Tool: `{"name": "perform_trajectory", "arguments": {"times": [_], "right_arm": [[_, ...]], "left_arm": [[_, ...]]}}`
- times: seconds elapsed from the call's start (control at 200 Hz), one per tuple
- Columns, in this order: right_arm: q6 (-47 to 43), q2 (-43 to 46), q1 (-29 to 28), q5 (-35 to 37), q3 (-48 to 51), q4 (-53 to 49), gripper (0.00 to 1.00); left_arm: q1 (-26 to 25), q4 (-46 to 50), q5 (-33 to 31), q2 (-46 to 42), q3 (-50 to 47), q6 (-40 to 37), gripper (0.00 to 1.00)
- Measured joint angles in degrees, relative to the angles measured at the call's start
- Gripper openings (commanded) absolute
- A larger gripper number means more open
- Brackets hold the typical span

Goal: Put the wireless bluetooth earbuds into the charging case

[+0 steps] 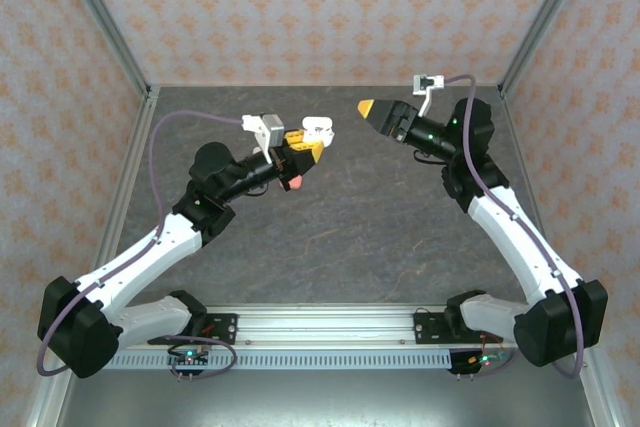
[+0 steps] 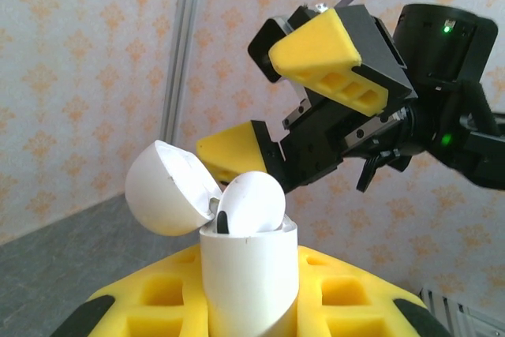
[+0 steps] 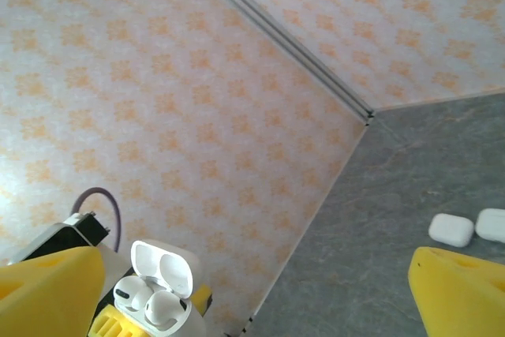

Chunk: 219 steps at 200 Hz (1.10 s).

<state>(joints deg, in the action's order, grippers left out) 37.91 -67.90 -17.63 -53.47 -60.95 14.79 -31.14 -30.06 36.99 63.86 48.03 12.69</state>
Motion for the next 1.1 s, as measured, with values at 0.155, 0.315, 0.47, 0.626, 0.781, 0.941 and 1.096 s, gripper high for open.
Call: {"name": "perform_trajectory", "arguments": {"times": [0.155, 0.315, 0.47, 0.626, 0.781, 0.941, 1.096], "right_arm": [[2.3, -3.1, -2.1, -1.8, 0.0, 3.6, 0.99], [3.1, -4.9, -4.6, -2.9, 0.0, 4.8, 0.99], [3.7, -5.0, -6.1, -3.7, 0.0, 5.7, 0.99], [4.2, -5.0, -6.8, -4.3, -0.2, 6.1, 0.99], [4.5, -5.0, -7.9, -5.3, -1.2, 6.1, 0.99], [4.1, -5.0, -9.7, -6.4, -3.1, 6.1, 0.99], [3.6, -5.0, -10.5, -7.1, -4.3, 5.7, 0.99]], "left_arm": [[0.0, -1.6, 0.0, 0.0, 0.0, 1.0, 0.01], [0.0, -1.6, 0.0, 0.0, 0.0, 1.4, 0.01], [0.0, -1.7, 0.0, 0.0, 0.0, 1.4, 0.01], [0.0, -1.7, 0.0, 0.2, 0.0, 1.4, 0.01], [0.0, -1.8, 0.0, 0.8, 0.0, 1.5, 0.01], [0.0, -1.9, 0.0, 1.6, 0.0, 2.1, 0.01], [0.0, -1.9, 0.0, 1.7, 0.0, 2.3, 0.01]]}}
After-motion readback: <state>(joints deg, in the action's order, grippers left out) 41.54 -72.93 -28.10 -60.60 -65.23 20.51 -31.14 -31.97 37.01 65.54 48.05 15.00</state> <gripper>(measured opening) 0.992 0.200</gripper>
